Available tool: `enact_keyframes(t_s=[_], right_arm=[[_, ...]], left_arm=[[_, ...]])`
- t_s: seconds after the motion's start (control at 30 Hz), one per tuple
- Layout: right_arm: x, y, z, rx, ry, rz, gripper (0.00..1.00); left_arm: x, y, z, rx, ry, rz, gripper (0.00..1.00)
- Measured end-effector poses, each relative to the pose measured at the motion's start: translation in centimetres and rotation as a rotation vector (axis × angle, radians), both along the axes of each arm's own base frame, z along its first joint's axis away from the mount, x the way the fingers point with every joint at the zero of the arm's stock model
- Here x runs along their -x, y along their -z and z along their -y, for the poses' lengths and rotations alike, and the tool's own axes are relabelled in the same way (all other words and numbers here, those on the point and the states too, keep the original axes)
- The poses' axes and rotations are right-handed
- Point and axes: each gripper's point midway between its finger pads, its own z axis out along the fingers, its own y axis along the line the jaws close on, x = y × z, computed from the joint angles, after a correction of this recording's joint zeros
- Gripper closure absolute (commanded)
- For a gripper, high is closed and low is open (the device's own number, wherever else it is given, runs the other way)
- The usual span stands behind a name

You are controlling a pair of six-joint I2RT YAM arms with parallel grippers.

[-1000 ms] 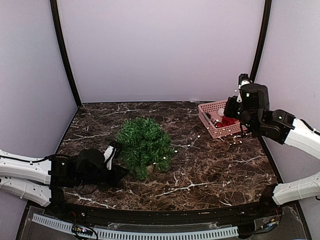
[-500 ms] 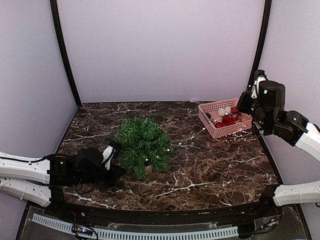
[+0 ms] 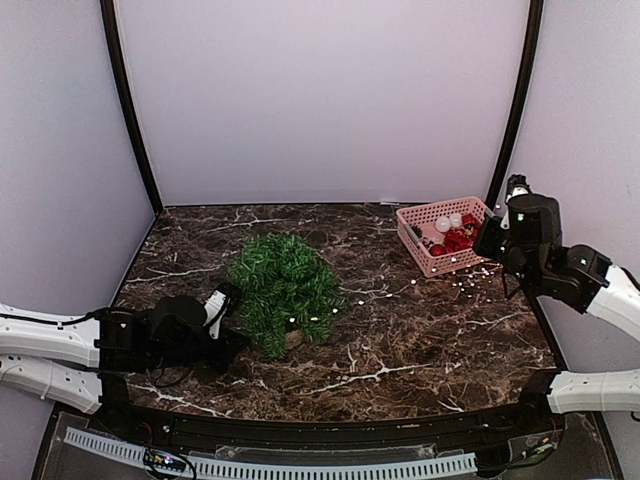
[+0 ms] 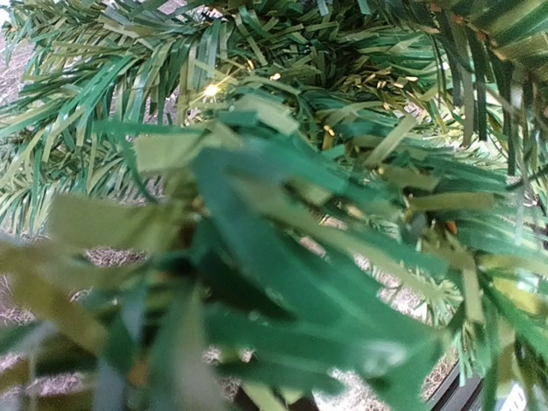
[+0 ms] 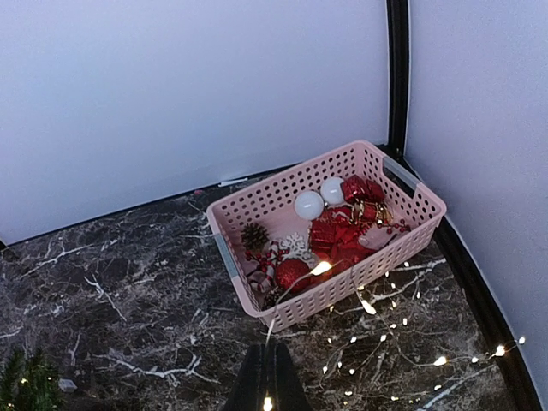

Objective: Decorate the small christmas tree
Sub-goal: Wrap the side of the string light in the gap of the branches.

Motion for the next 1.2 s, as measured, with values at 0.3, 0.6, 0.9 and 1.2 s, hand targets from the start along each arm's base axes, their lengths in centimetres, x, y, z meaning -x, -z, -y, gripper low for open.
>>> enact_keyframes(t_s=[0.3,0.6,0.9,1.2], right_arm=[[0.0,7.5,0.0,0.034,0.028,-0.141,1.00],[-0.1,15.4,-1.4,0.051,0.006,-0.309,1.00],[1.3,19.7,-3.2,-0.063,-0.071,-0.405,1.00],[1.8,22.1,-4.7,-0.142,-0.116,-0.462,1.00]], left_arm=[[-0.3,0.0,-0.2,-0.014,-0.003,0.017,1.00],[-0.5,-0.1,-0.7,-0.029,-0.005,0.040,0.58],[-0.1,-2.7,-1.3,0.073,-0.042,0.023,0.26],[1.9,-4.3,2.0,0.315,-0.057,-0.149,0.17]])
